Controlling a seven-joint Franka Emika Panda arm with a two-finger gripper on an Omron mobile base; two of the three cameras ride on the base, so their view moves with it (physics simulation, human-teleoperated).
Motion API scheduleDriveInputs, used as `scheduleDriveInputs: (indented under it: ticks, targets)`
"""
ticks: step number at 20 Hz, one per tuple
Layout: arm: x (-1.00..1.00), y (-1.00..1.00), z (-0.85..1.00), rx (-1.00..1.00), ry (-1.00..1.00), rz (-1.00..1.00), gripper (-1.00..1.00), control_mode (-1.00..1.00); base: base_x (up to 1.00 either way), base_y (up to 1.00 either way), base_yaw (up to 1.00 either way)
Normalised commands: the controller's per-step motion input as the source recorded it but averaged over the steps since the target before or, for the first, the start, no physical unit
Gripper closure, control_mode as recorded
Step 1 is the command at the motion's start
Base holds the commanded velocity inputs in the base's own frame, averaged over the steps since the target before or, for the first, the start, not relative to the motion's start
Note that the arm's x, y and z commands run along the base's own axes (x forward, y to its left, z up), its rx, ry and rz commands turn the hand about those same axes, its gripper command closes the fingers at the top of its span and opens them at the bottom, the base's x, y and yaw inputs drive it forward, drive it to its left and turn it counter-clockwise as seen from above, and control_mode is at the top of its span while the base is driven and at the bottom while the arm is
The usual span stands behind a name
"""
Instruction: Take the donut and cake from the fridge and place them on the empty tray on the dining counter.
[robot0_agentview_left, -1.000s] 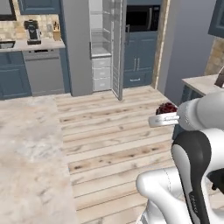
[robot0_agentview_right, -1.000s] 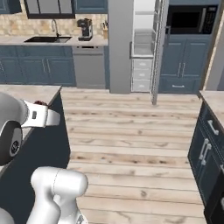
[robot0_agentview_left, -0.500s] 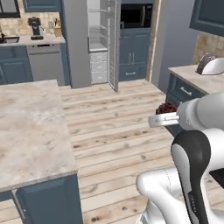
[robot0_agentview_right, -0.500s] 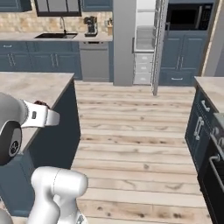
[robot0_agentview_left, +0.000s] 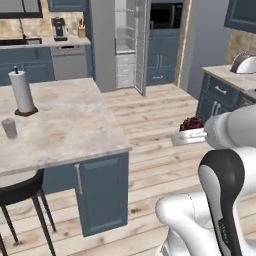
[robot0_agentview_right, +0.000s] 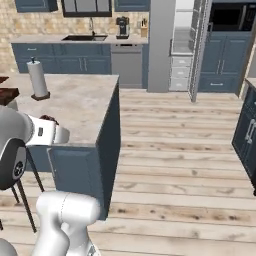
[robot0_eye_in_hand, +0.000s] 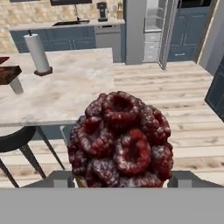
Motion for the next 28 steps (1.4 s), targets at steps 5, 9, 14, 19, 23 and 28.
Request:
scheduleDriveInputs:
  ticks: [5,9,14,19,23,28]
  targets:
    - [0.0,0.0,0.0,0.0,0.0,0.0,1.0,1.0,-0.48,1.0,0.0]
    - [0.0,0.0,0.0,0.0,0.0,0.0,1.0,1.0,-0.24,1.0,0.0]
    - [0.0,0.0,0.0,0.0,0.0,0.0,1.0,1.0,-0.13,1.0,0.0]
    - [0.0,0.0,0.0,0.0,0.0,0.0,1.0,1.0,-0.11,1.0,0.0]
    - [0.0,0.0,0.0,0.0,0.0,0.0,1.0,1.0,0.0,1.0,0.0]
    - [0.0,0.0,0.0,0.0,0.0,0.0,1.0,1.0,0.48,1.0,0.0]
